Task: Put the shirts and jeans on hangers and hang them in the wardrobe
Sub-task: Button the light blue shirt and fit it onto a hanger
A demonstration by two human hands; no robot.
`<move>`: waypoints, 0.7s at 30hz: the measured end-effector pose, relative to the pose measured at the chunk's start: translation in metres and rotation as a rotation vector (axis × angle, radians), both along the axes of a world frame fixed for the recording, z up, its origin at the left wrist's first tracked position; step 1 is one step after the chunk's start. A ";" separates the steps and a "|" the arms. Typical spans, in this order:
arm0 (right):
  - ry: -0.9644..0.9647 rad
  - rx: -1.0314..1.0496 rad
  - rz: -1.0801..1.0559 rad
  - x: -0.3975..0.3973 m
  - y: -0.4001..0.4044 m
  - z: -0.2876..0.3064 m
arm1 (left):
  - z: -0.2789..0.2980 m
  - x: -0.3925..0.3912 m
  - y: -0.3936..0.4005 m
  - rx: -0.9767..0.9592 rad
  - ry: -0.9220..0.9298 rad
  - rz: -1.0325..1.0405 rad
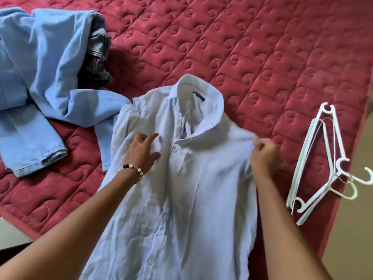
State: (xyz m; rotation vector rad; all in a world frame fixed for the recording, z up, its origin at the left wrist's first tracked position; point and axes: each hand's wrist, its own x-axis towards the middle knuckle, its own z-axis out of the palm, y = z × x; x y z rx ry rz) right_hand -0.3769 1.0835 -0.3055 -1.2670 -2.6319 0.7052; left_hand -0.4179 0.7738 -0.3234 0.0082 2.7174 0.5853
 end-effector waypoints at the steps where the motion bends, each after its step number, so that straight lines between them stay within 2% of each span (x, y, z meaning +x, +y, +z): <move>1: 0.092 -0.010 -0.159 -0.002 0.012 0.005 | -0.001 -0.001 0.001 0.002 -0.001 0.011; 2: 0.127 -0.014 -0.289 -0.003 0.022 0.007 | -0.003 -0.002 0.001 -0.001 -0.001 0.020; 4: -0.007 -0.053 -0.385 -0.003 0.038 0.005 | -0.004 -0.004 0.001 -0.014 -0.016 0.023; 6: -0.153 -0.080 -0.291 -0.004 0.043 -0.002 | -0.003 -0.007 0.004 -0.020 -0.026 0.021; 7: -0.151 -0.062 -0.206 -0.006 0.043 -0.005 | -0.001 -0.007 0.005 -0.024 -0.032 0.027; 10: 0.045 -0.019 0.067 -0.021 0.035 -0.007 | 0.001 -0.020 0.012 0.000 0.031 0.062; 12: 0.017 -0.098 0.157 -0.036 0.023 -0.008 | 0.003 -0.035 0.018 0.067 0.157 0.095; 14: -0.141 -0.105 0.212 -0.050 0.013 -0.016 | 0.002 -0.061 0.022 0.099 0.251 0.089; 17: -0.319 0.042 0.280 -0.060 0.007 -0.025 | 0.002 -0.105 0.028 0.063 0.289 0.014; 19: -0.302 0.074 0.226 -0.069 0.012 -0.028 | 0.001 -0.134 0.033 0.015 0.264 -0.078; 21: -0.227 0.016 0.155 -0.079 0.019 -0.031 | -0.003 -0.158 0.040 -0.079 0.167 -0.153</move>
